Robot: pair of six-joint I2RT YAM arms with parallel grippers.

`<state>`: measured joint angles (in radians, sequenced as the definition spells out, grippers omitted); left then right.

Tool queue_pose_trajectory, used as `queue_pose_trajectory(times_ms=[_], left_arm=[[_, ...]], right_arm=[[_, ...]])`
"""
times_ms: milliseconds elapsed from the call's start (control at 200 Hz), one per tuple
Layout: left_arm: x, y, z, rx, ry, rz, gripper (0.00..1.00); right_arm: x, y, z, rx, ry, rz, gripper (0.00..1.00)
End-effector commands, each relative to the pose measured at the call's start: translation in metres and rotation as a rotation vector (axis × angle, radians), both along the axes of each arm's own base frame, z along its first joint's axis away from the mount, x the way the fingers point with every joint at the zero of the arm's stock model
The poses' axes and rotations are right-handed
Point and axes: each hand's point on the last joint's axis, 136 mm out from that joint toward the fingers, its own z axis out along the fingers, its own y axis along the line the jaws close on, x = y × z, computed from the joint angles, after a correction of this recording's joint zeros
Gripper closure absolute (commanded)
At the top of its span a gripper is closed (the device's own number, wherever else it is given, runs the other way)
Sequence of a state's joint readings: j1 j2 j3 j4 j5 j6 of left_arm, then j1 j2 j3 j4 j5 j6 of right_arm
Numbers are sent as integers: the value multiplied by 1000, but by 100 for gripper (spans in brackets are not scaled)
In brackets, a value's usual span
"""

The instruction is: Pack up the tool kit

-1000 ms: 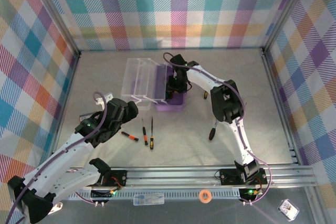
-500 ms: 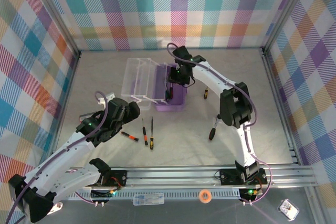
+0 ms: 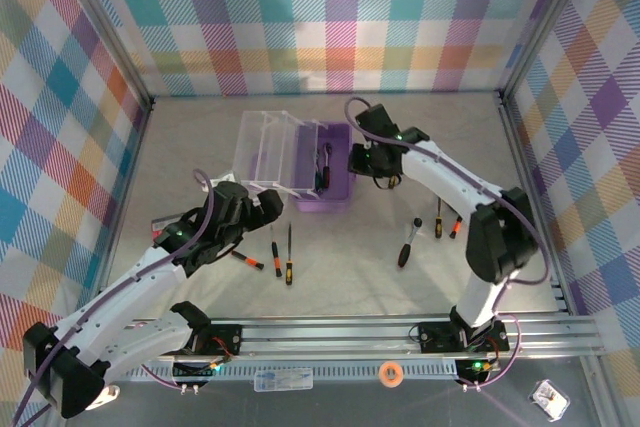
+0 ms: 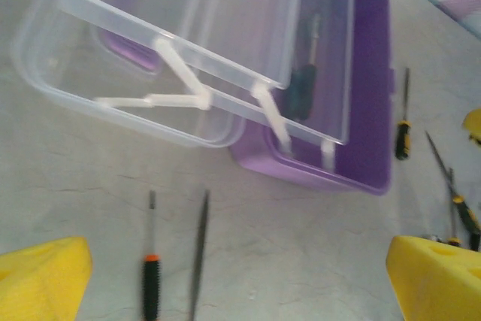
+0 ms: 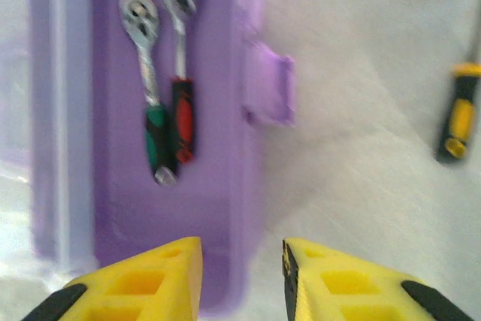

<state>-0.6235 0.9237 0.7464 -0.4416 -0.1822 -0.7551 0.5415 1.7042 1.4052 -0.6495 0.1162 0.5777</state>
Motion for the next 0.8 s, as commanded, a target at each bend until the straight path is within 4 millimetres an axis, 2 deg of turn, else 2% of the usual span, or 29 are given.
queue_pose_trajectory(times_ms=[0,120,190,300,405,560,800], left_arm=[[6,-36,-2,-123,-25,-125,0],[5,-60,-5,-189,-36,-201,0],[3,-77,-7,-227,-40,-255,0],[-4,-107,-11,-256,-37,-342,0],[-7,-125,-14,-257,-36,-392,0],[-7,-136,-17,-250,-27,-416,0],[-10,-129,-19,-223,-23,-401,0]], right_arm=[[-25,-42,-19,-105,22,-43,64],[-60,-83,-40,-154,72,-106,59],[-76,-100,-52,-166,109,-142,57],[-93,-111,-70,-169,170,-167,55],[-101,-115,-91,-160,223,-186,55],[-97,-126,-109,-227,239,-217,57],[-100,-125,-134,-211,307,-239,63]])
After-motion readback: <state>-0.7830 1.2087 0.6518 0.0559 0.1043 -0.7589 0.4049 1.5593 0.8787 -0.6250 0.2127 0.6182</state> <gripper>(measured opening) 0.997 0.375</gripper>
